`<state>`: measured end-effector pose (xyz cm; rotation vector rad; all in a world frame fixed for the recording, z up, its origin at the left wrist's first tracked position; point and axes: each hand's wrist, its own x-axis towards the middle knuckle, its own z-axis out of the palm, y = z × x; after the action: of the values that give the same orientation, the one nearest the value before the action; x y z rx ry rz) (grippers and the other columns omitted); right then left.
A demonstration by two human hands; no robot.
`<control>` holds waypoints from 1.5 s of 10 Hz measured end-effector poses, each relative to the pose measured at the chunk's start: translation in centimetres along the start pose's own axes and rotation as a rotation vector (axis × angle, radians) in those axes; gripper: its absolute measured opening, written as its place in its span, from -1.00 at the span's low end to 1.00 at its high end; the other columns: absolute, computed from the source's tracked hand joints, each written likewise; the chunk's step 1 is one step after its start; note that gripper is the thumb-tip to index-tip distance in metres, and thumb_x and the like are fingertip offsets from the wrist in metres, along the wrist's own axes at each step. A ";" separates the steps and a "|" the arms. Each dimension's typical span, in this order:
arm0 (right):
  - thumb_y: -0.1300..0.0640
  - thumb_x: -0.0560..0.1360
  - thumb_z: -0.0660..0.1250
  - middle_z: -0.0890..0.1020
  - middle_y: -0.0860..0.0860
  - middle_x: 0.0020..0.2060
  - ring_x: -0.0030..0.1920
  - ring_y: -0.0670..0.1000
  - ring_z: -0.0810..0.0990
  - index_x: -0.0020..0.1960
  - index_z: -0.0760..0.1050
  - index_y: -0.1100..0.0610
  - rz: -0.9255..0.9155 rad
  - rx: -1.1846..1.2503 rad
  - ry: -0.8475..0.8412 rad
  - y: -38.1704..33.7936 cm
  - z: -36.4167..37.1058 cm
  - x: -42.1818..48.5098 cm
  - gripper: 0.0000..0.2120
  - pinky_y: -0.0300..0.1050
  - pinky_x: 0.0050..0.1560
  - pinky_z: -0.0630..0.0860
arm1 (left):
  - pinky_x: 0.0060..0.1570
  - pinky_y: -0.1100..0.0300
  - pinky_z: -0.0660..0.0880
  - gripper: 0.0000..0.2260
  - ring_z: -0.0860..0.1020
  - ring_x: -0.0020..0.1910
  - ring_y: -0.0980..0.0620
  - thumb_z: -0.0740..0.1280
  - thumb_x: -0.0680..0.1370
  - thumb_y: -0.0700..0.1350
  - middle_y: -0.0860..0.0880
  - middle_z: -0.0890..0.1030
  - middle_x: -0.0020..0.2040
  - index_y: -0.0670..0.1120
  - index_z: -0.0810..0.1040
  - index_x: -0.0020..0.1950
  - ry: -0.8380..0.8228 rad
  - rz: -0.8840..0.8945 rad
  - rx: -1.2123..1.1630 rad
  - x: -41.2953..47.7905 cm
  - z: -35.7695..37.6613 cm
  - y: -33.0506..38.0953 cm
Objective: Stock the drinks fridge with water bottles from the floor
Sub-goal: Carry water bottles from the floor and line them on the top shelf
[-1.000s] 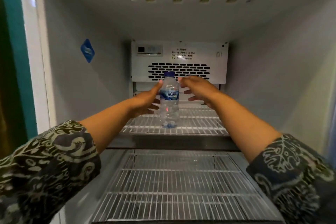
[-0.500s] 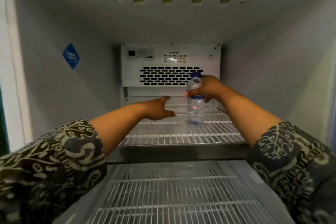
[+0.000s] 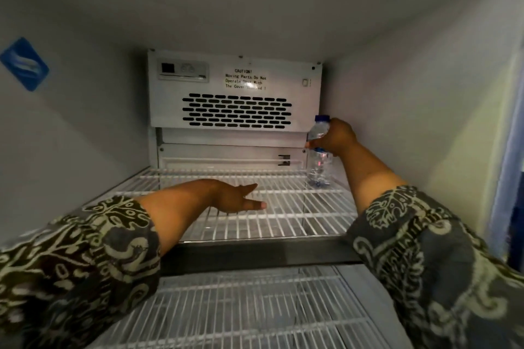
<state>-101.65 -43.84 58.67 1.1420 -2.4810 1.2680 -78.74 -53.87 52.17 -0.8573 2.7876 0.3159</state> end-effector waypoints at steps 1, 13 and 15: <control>0.14 0.29 0.56 0.46 0.19 0.28 0.26 0.19 0.46 0.41 0.20 0.20 -0.048 -0.030 0.027 0.3 -0.3 0.1 -0.18 -0.02 0.22 0.45 | 0.48 -0.01 -0.11 -0.34 -0.04 0.55 -0.07 -0.02 0.56 0.29 -0.04 -0.13 0.57 0.07 -0.21 0.54 -0.005 0.007 0.026 0.2 0.0 0.2; 0.11 0.47 0.38 0.43 0.28 0.22 0.18 0.28 0.45 0.37 0.33 0.22 -0.219 -0.175 0.169 1.6 -0.2 0.2 -0.47 0.00 0.18 0.42 | 0.47 -0.10 -0.15 -0.37 -0.08 0.55 -0.09 -0.05 0.55 0.31 -0.03 -0.13 0.57 0.11 -0.13 0.55 0.012 0.017 0.038 -0.1 0.3 -0.2; -0.05 0.56 0.24 0.21 0.18 0.45 0.41 0.23 0.18 0.41 0.30 0.21 -0.231 -0.296 0.286 0.6 -0.1 -0.4 -0.48 0.04 0.35 0.24 | 0.47 -0.08 -0.12 -0.35 -0.04 0.55 -0.08 0.00 0.54 0.31 -0.01 -0.09 0.57 0.11 -0.12 0.55 0.053 0.007 0.048 -1.0 -0.2 0.0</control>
<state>-101.79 -43.36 58.18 1.0519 -2.1639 0.8942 -77.94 -53.43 52.60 -0.8572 2.8353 0.2302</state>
